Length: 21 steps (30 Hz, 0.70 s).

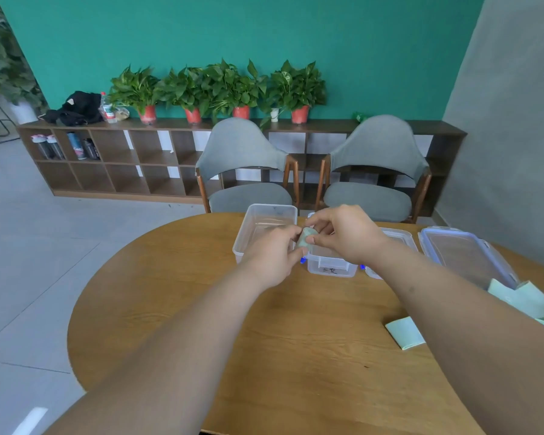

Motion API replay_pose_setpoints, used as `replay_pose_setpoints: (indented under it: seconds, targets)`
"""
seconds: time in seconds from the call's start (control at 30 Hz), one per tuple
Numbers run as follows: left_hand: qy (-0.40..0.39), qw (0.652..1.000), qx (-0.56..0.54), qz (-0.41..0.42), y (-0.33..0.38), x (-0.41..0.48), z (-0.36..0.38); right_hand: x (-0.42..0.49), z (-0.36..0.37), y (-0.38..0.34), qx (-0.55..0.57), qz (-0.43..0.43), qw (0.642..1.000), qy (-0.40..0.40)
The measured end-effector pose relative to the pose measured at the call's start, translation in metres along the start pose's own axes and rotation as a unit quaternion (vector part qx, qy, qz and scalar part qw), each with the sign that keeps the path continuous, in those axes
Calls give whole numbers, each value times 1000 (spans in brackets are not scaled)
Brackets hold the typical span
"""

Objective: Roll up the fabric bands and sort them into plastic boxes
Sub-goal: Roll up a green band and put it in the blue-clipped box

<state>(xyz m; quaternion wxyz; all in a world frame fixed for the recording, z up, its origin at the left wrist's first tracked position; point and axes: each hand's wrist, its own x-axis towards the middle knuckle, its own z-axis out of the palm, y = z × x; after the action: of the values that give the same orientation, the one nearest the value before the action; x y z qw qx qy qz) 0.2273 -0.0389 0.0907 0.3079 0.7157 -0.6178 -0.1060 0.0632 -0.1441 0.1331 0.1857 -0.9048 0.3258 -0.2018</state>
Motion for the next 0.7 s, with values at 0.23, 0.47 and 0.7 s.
replay_pose_setpoints:
  seconds: [0.23, 0.47, 0.7]
  targets:
    - [1, 999, 43, 20, -5, 33, 25, 14, -3, 29, -29, 29, 999, -9]
    - [9, 988, 144, 51, -20, 50, 41, 32, 6, 55, -64, 65, 996, -23]
    - [12, 973, 224, 52, -21, 66, 49, 48, 32, 77, -77, 114, 989, -46]
